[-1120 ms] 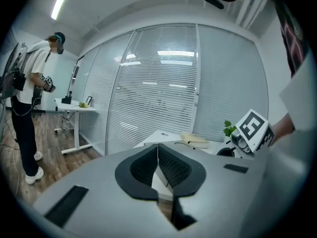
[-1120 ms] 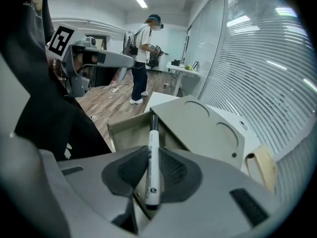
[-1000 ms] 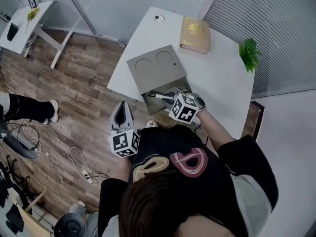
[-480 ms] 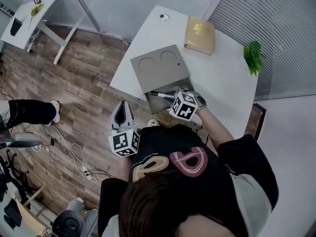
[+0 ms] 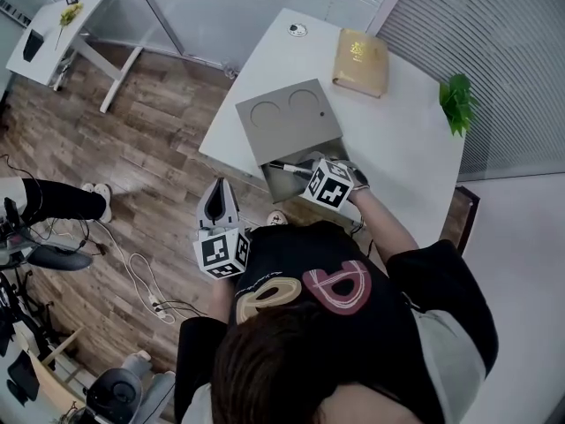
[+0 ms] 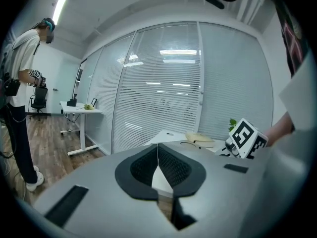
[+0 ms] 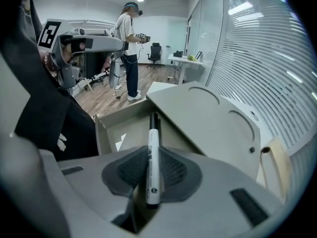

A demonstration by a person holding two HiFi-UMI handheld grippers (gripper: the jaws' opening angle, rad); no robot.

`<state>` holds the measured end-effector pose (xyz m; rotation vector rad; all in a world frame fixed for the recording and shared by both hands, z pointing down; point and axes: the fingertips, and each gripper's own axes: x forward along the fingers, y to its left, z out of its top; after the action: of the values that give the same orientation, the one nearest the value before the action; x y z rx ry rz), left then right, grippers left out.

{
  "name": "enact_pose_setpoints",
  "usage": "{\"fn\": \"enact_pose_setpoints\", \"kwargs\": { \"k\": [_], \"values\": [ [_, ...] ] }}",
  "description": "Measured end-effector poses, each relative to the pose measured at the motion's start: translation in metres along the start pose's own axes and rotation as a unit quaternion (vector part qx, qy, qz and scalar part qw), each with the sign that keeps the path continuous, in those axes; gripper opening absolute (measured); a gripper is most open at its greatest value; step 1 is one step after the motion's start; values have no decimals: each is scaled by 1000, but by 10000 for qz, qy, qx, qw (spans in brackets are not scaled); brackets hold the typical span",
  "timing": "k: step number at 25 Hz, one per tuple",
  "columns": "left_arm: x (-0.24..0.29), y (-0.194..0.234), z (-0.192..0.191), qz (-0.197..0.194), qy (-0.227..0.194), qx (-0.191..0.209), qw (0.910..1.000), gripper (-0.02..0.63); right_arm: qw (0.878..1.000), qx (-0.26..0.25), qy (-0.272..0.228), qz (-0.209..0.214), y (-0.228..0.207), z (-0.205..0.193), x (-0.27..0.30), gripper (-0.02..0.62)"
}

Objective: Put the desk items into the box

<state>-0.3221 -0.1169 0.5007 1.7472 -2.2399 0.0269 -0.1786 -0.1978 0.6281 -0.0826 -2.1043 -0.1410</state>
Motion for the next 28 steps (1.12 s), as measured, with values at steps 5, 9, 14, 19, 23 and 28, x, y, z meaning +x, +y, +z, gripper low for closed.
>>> {"fn": "enact_pose_setpoints", "kwargs": {
  "k": [5, 9, 14, 19, 23, 28],
  "values": [
    [1, -4, 1, -5, -18, 19, 10000, 18, 9999, 52, 61, 72, 0, -4, 1, 75],
    [1, -6, 3, 15, -32, 21, 10000, 18, 9999, 96, 90, 91, -1, -4, 2, 75],
    [2, -12, 2, 5, -33, 21, 10000, 18, 9993, 292, 78, 208, -2, -6, 3, 78],
    [3, -12, 4, 55, -54, 7, 10000, 18, 9993, 265, 62, 242, -2, -5, 1, 80],
    [3, -12, 5, 91, -76, -51, 9999, 18, 9993, 217, 99, 294, -2, -4, 1, 80],
    [3, -12, 6, 121, -114, -120, 9998, 18, 9995, 219, 53, 242, -3, -4, 1, 90]
  ]
}}
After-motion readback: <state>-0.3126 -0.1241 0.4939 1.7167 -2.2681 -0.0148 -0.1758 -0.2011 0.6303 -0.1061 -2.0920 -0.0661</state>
